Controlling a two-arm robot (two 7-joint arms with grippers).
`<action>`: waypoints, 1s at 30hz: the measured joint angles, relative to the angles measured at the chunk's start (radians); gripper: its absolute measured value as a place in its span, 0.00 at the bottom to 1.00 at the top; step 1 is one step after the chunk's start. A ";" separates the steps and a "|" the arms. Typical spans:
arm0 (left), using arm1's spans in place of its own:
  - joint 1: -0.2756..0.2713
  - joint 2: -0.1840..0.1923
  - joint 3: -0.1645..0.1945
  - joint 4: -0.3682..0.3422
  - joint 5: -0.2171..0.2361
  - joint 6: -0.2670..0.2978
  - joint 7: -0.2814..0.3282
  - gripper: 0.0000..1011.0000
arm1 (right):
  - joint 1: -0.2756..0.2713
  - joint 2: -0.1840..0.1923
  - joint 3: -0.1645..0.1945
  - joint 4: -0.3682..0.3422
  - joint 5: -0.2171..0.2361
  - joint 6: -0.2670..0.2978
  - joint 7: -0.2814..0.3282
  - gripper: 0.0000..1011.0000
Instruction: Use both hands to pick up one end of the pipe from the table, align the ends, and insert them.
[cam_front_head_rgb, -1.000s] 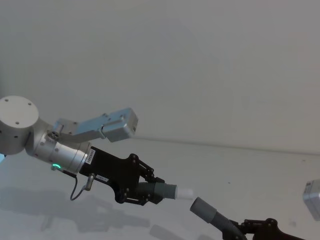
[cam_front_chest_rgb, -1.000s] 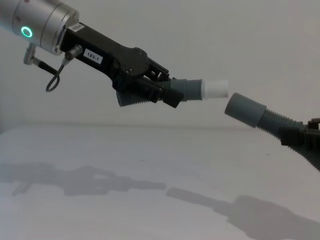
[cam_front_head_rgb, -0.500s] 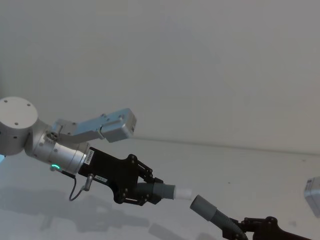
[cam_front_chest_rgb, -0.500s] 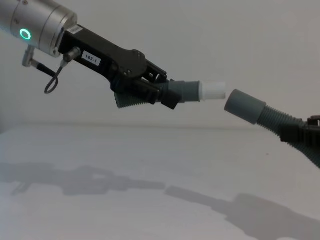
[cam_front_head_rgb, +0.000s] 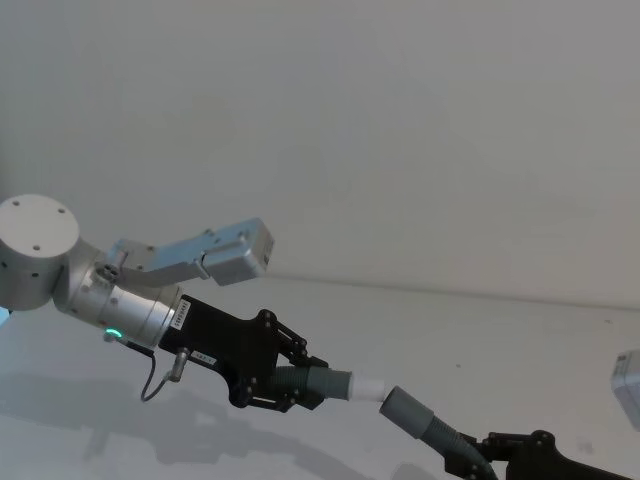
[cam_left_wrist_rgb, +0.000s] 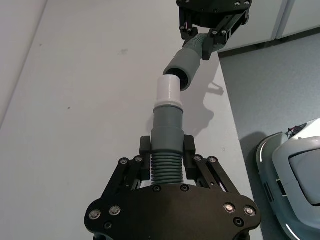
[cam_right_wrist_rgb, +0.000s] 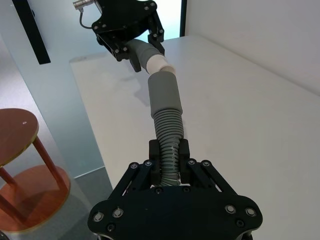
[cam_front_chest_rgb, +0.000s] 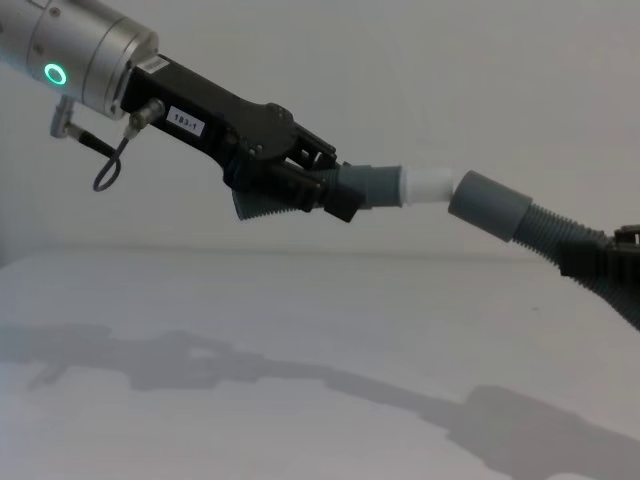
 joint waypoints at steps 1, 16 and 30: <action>-0.002 -0.002 0.002 0.004 -0.001 -0.003 -0.002 0.34 | 0.000 0.001 0.000 0.000 0.002 0.000 0.000 0.18; -0.011 -0.016 0.014 0.029 -0.011 -0.021 -0.010 0.34 | 0.001 0.013 -0.009 -0.009 0.020 -0.005 0.001 0.18; -0.016 -0.009 0.028 0.019 -0.020 -0.019 -0.013 0.34 | 0.002 0.025 -0.021 -0.017 0.028 -0.011 0.000 0.18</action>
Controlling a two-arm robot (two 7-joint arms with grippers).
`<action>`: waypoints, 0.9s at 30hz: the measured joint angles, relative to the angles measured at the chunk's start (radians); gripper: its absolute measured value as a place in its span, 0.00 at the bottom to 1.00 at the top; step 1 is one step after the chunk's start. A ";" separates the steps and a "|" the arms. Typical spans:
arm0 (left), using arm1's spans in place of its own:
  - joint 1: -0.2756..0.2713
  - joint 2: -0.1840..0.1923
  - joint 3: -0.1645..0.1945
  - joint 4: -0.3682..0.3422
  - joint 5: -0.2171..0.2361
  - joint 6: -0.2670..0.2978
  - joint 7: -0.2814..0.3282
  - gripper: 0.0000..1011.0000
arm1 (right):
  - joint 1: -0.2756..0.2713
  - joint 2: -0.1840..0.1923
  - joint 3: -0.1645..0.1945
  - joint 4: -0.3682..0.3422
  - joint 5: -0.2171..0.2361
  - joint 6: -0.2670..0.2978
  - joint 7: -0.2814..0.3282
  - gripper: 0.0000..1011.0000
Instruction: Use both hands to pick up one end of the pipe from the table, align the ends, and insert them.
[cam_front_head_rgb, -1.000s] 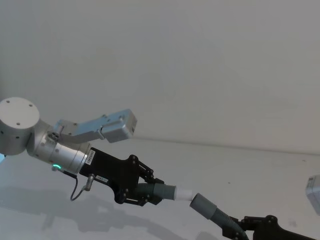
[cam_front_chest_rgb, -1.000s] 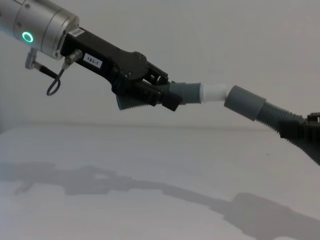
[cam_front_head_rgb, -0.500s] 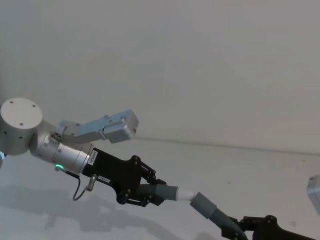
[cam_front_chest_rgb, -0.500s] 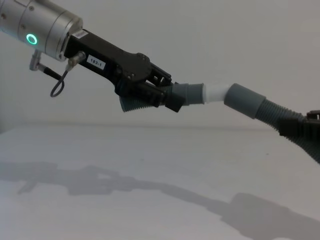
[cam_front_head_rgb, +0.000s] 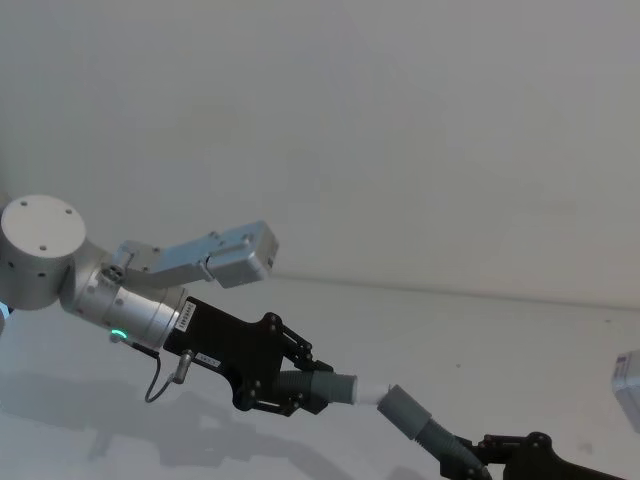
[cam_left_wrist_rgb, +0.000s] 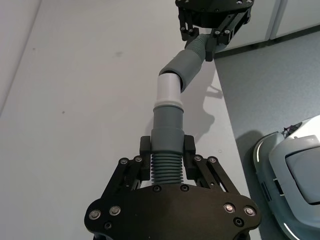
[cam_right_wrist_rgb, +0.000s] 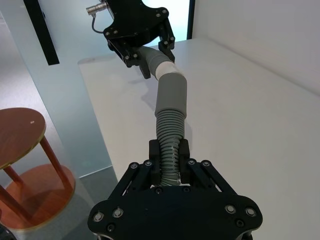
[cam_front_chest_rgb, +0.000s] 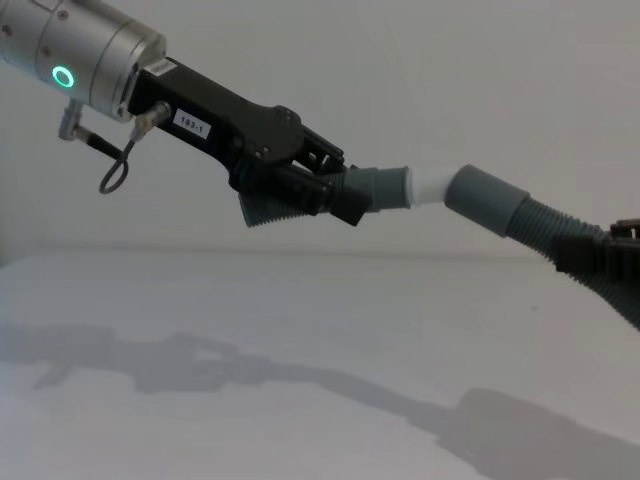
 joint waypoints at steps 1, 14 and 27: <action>0.000 0.000 0.001 -0.001 0.000 0.001 -0.001 0.34 | 0.000 0.001 -0.001 0.000 0.000 0.000 0.000 0.18; -0.016 0.016 0.021 -0.016 -0.008 0.033 -0.032 0.34 | 0.005 0.013 -0.012 -0.002 0.008 -0.007 -0.002 0.18; -0.048 0.032 0.049 -0.029 -0.009 0.078 -0.078 0.34 | 0.008 0.024 -0.020 -0.001 0.015 -0.026 0.000 0.18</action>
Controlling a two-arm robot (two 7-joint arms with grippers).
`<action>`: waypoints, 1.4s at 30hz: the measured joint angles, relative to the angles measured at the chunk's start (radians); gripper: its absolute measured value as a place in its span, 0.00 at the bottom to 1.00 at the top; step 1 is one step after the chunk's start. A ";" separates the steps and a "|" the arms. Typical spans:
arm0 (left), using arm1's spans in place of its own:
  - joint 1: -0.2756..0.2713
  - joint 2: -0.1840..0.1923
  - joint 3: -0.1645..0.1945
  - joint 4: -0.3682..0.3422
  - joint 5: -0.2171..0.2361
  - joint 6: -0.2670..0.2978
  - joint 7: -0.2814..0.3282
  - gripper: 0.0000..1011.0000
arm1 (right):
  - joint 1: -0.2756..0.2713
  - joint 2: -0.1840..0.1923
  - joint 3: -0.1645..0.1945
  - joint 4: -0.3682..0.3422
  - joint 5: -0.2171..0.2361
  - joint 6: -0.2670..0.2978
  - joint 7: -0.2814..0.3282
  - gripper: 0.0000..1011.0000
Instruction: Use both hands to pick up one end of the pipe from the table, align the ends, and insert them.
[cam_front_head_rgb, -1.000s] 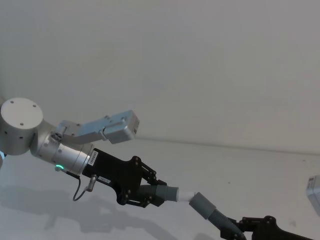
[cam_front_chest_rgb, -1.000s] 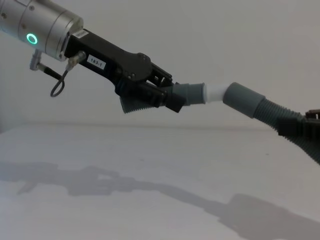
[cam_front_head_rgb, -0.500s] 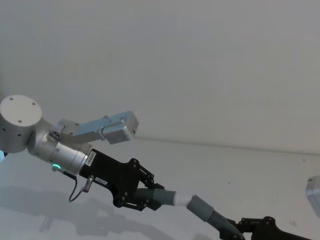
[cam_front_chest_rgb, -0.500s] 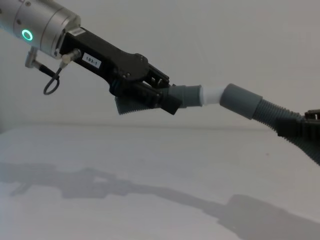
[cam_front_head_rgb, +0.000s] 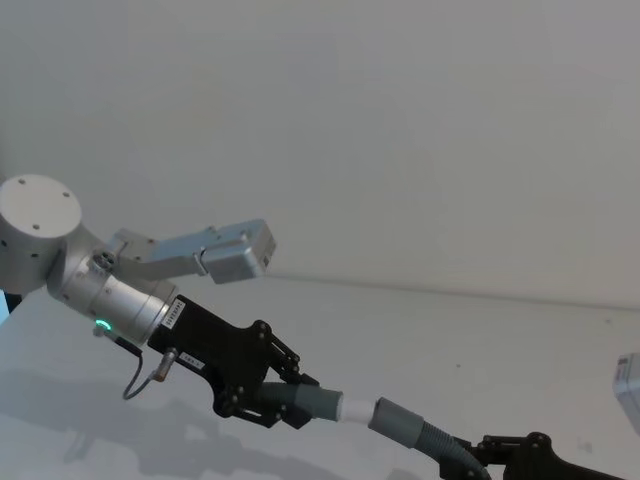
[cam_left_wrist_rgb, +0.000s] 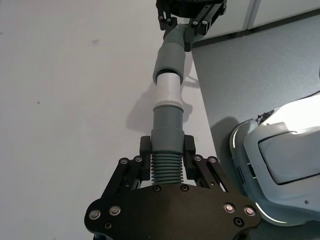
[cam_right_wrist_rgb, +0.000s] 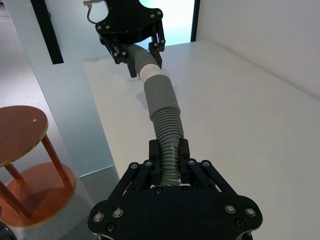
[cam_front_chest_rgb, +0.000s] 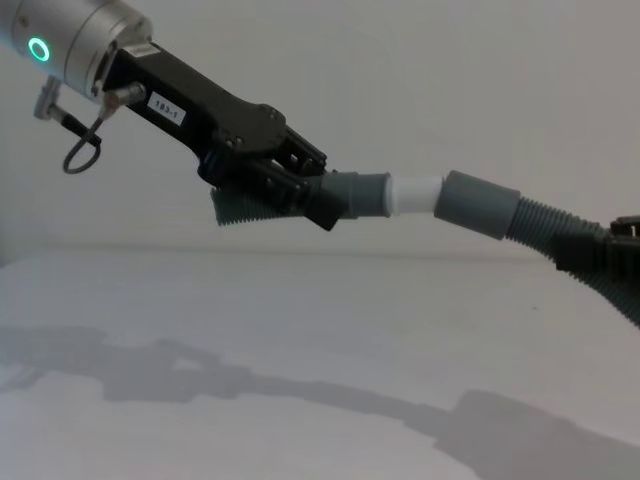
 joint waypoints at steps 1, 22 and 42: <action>-0.002 0.000 0.002 0.000 0.000 0.002 -0.002 0.34 | 0.000 0.002 -0.001 0.000 0.000 -0.006 0.002 0.18; -0.046 -0.029 0.033 0.046 -0.002 -0.002 -0.044 0.34 | -0.015 0.028 -0.019 -0.015 -0.004 -0.071 0.025 0.18; -0.070 -0.044 0.060 0.079 -0.010 -0.030 -0.080 0.34 | -0.010 0.045 -0.044 -0.019 -0.018 -0.111 0.032 0.18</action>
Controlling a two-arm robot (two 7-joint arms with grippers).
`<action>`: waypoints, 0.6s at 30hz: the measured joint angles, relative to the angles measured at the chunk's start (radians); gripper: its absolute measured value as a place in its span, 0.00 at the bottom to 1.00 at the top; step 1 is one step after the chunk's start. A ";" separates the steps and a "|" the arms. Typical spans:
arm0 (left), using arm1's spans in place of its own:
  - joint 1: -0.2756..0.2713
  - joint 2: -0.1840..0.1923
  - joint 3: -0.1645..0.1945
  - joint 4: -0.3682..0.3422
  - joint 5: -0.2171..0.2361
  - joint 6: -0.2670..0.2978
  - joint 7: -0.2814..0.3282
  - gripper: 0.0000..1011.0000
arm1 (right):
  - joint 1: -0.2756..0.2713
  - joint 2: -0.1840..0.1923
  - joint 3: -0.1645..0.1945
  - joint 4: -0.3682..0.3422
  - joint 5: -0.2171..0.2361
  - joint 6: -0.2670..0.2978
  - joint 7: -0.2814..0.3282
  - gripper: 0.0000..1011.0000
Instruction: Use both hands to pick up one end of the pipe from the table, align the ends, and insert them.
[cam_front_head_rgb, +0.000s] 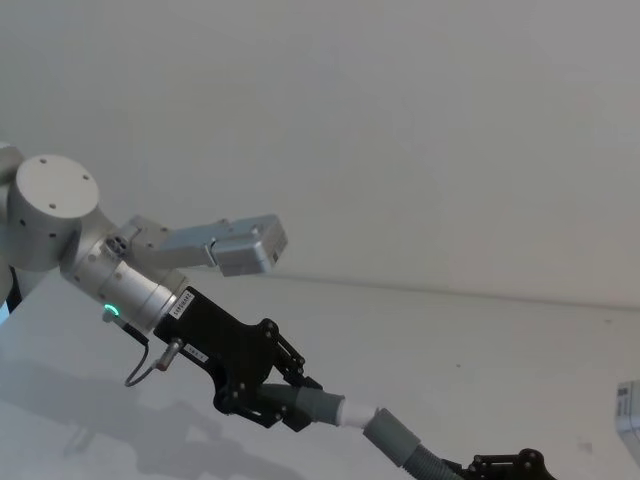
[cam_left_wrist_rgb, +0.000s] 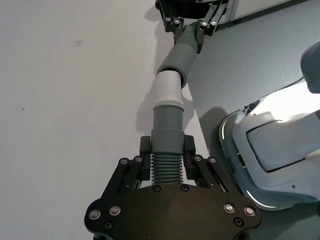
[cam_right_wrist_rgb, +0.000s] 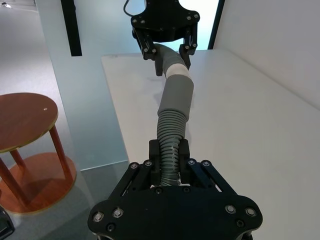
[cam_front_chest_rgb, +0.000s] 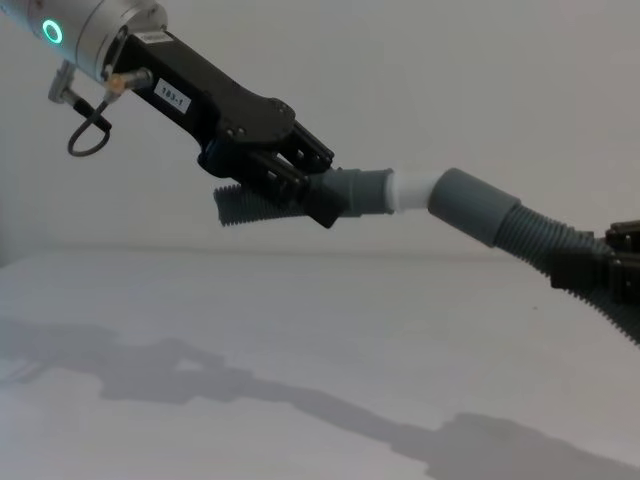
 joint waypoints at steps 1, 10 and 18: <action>-0.001 0.000 0.001 0.001 -0.001 -0.001 -0.003 0.34 | 0.000 0.000 0.000 0.000 0.000 0.000 0.000 0.18; -0.012 -0.004 0.016 0.012 -0.006 -0.012 -0.032 0.34 | 0.008 0.005 -0.010 0.004 0.000 -0.004 -0.002 0.18; -0.026 -0.012 0.032 0.025 -0.007 -0.016 -0.054 0.34 | 0.012 0.010 -0.017 0.005 0.000 -0.010 -0.004 0.18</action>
